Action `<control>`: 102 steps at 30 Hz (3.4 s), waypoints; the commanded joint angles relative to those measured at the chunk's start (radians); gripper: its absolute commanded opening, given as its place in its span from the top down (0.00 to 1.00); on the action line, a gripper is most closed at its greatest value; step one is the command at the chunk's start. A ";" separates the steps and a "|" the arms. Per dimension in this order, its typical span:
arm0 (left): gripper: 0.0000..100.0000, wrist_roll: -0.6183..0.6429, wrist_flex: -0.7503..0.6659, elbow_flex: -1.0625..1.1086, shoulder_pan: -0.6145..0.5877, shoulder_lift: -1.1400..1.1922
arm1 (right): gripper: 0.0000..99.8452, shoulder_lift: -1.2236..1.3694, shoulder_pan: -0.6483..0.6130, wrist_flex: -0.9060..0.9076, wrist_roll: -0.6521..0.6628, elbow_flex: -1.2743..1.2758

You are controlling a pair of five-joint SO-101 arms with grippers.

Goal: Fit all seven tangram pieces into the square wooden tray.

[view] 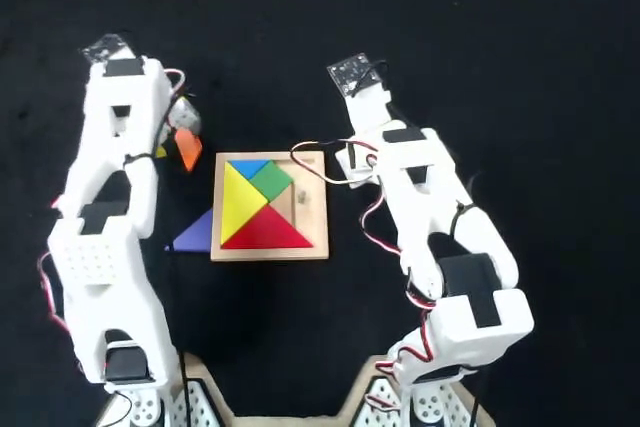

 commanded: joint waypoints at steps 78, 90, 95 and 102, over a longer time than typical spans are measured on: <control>0.97 -0.210 0.055 -0.404 0.111 0.316 | 0.99 -0.015 0.014 0.011 0.005 -0.025; 0.97 -0.219 0.324 -0.664 0.116 0.193 | 0.99 -0.018 0.043 0.008 0.000 -0.033; 0.97 -0.255 0.442 -0.742 0.185 0.094 | 0.99 -0.044 0.081 0.009 -0.018 -0.039; 0.97 -0.252 0.428 -0.306 0.410 -0.037 | 0.99 -0.065 0.160 -0.017 -0.118 -0.044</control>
